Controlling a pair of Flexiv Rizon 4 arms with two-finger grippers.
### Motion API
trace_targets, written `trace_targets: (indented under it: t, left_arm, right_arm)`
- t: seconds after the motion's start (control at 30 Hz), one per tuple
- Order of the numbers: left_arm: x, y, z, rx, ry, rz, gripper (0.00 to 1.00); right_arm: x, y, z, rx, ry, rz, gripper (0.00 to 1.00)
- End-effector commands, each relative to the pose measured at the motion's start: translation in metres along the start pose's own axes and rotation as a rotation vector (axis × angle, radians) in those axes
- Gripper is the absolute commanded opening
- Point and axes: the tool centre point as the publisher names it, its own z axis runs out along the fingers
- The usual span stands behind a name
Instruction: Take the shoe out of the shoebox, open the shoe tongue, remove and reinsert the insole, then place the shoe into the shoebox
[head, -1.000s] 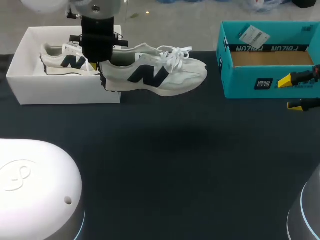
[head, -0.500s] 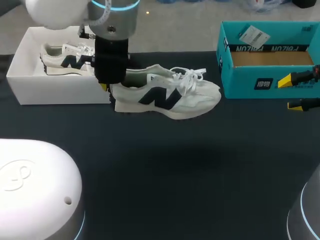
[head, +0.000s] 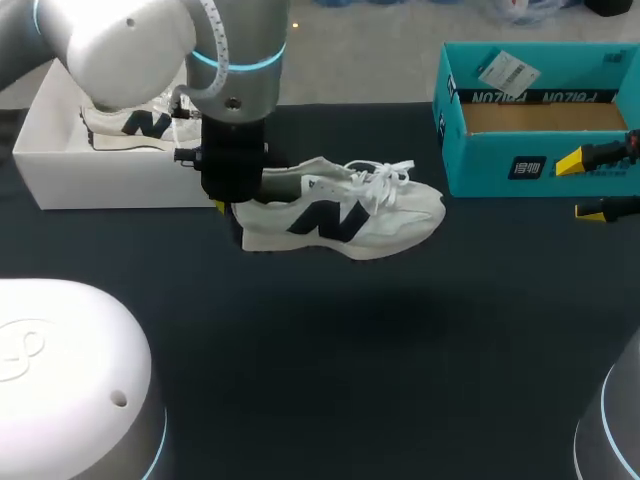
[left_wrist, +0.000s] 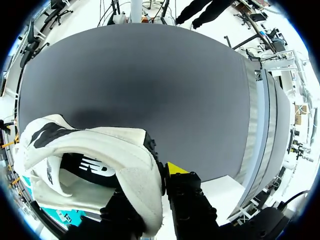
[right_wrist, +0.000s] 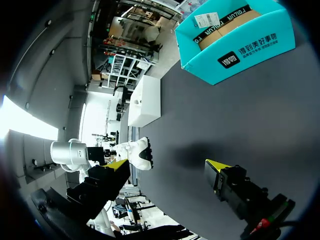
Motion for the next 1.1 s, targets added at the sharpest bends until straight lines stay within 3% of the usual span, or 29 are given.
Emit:
trace_targets:
  t: [0.03,0.3,0.6,0.93,1.1]
  left_arm:
    - [-0.005,-0.005,0.040,0.000,-0.010,-0.002,0.00]
    - [-0.019,-0.020,0.099,0.009,0.079,-0.012,0.00]
    - [-0.026,-0.029,0.150,0.070,0.067,-0.040,0.00]
    - [-0.029,-0.030,0.189,0.127,0.009,-0.014,0.00]
    - [-0.029,-0.031,0.189,0.147,-0.031,-0.014,0.00]
  right_arm:
    - [0.000,0.000,0.001,0.000,-0.002,0.001,1.00]
    - [0.000,0.000,0.001,0.000,-0.002,0.001,1.00]
    - [0.000,0.000,0.001,0.000,-0.002,0.001,1.00]
    - [0.000,0.000,0.001,0.000,-0.002,0.001,1.00]
    - [0.000,0.000,0.001,0.000,-0.002,0.001,1.00]
